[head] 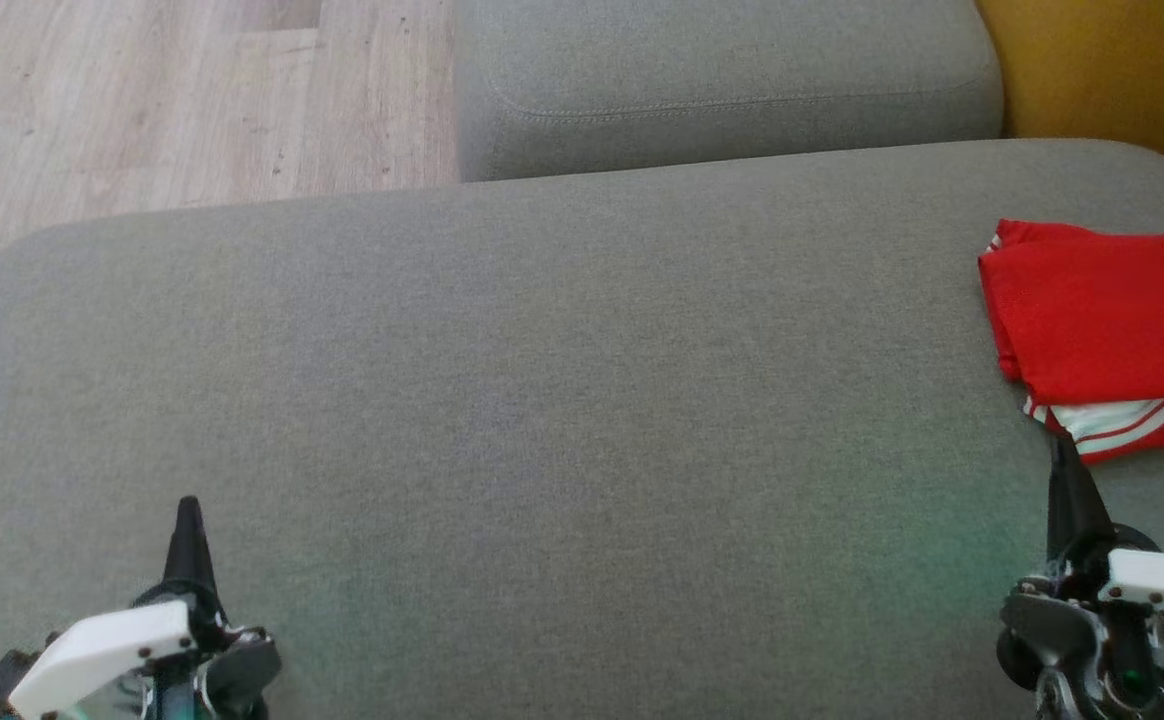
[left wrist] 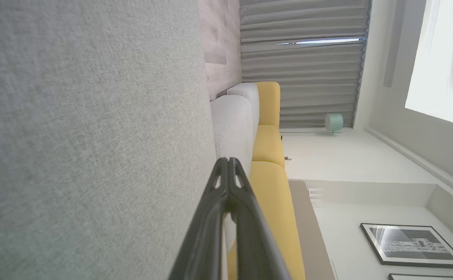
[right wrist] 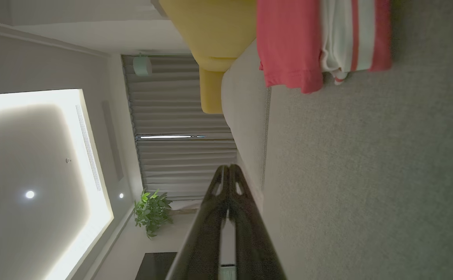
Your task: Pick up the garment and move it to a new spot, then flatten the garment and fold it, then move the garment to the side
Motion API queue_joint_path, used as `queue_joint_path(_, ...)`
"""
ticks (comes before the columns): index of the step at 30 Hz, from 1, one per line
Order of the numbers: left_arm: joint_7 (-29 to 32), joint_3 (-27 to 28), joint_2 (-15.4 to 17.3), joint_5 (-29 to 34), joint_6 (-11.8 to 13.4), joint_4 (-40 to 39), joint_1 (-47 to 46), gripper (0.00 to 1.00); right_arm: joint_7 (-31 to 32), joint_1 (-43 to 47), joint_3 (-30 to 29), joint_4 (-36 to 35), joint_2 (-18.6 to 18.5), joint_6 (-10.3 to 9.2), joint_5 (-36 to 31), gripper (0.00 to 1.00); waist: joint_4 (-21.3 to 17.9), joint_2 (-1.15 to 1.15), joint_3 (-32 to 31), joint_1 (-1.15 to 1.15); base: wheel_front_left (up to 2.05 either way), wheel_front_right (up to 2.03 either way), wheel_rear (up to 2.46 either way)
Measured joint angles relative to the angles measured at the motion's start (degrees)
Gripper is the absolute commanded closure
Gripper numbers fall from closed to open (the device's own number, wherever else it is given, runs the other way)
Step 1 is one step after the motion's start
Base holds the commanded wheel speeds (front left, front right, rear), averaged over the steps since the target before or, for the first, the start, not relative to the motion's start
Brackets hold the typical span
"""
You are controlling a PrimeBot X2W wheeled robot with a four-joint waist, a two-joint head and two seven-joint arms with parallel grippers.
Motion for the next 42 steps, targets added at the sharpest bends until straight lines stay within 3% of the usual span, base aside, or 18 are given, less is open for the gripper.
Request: queue_joint_path(42, 1.1, 1.3, -0.7, -1.2, -0.5, 0.4, -0.7, 1.00, 0.6, -1.1, -0.7, 0.1, 0.0, 0.00, 1.2, 1.00, 0.0, 0.00, 0.1, 0.00, 0.00, 0.00, 0.00)
